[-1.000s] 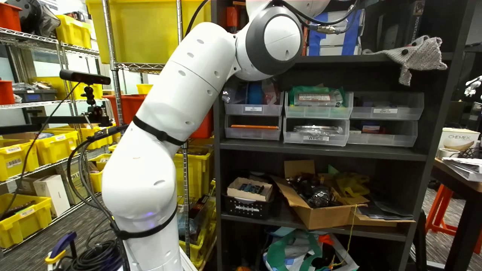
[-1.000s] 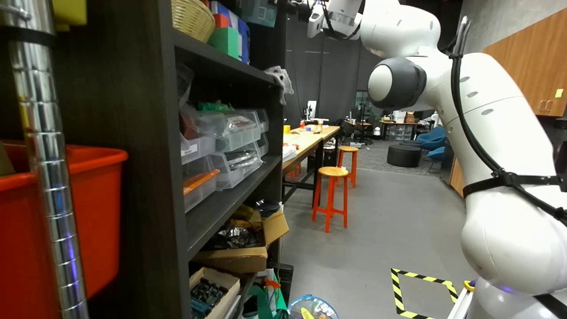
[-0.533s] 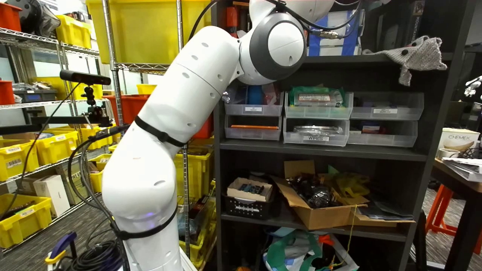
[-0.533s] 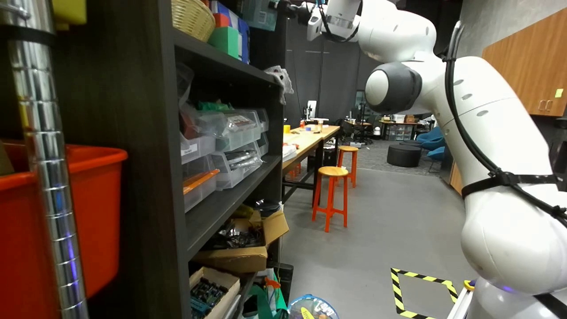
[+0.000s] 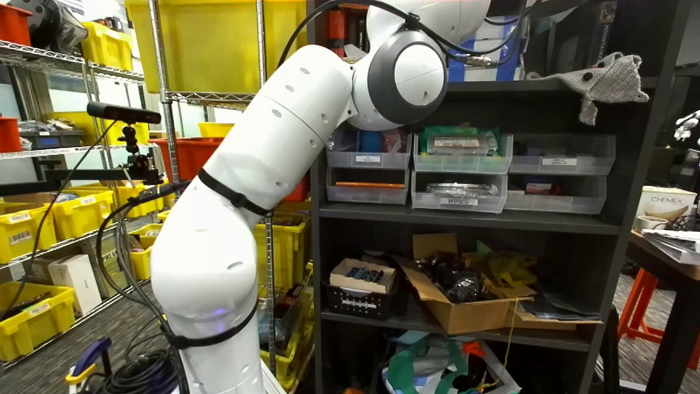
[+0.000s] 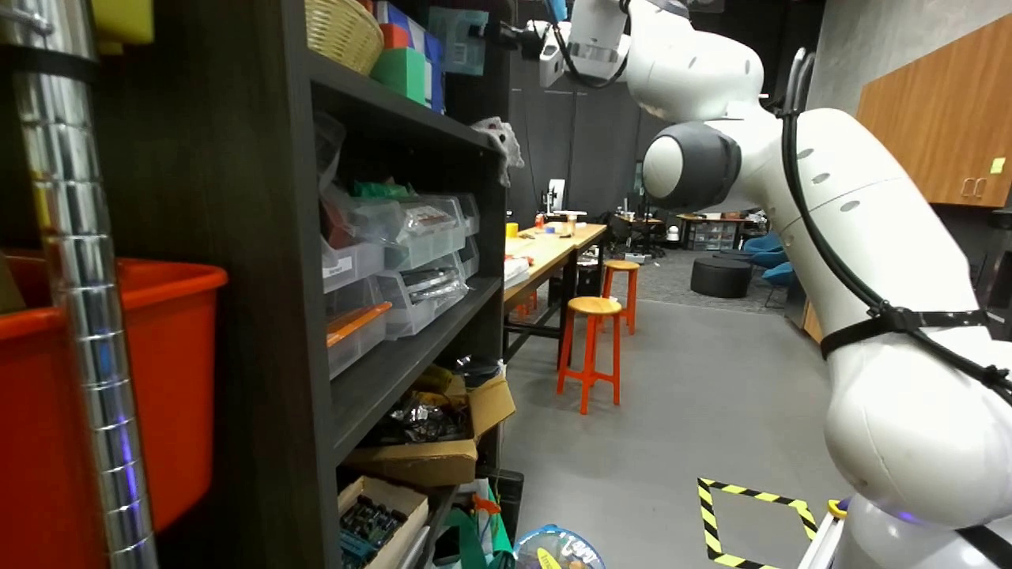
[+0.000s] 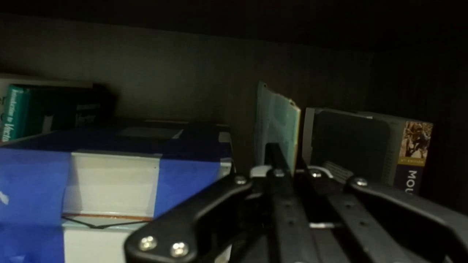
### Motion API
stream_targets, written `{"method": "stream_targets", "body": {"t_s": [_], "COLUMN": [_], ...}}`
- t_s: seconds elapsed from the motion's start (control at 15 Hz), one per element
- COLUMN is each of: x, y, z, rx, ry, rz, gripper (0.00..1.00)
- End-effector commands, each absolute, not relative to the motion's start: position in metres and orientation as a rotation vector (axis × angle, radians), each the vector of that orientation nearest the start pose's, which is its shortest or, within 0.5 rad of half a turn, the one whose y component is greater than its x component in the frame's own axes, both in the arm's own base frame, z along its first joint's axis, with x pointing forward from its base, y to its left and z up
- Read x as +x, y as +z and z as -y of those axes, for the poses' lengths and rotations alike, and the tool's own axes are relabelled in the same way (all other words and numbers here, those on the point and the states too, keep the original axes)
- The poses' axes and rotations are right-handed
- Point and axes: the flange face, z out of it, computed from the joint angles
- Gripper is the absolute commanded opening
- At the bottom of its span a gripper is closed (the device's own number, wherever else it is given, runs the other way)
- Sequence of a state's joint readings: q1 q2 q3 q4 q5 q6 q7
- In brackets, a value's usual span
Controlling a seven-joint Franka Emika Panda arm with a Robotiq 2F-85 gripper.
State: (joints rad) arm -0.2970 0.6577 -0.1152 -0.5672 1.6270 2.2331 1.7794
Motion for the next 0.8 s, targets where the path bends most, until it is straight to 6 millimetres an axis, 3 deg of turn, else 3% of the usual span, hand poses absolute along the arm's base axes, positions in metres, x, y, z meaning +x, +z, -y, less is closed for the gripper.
{"method": "stream_targets", "body": {"t_s": [0.0,0.73], "x": [0.695,0.718], "y": [0.781,0.752], "z": [0.203,0.187], "rx": [-0.453,-0.501], "ry": [0.389,0.303], "rz": [-1.355,-1.45], "gripper": [0.01,0.01]}}
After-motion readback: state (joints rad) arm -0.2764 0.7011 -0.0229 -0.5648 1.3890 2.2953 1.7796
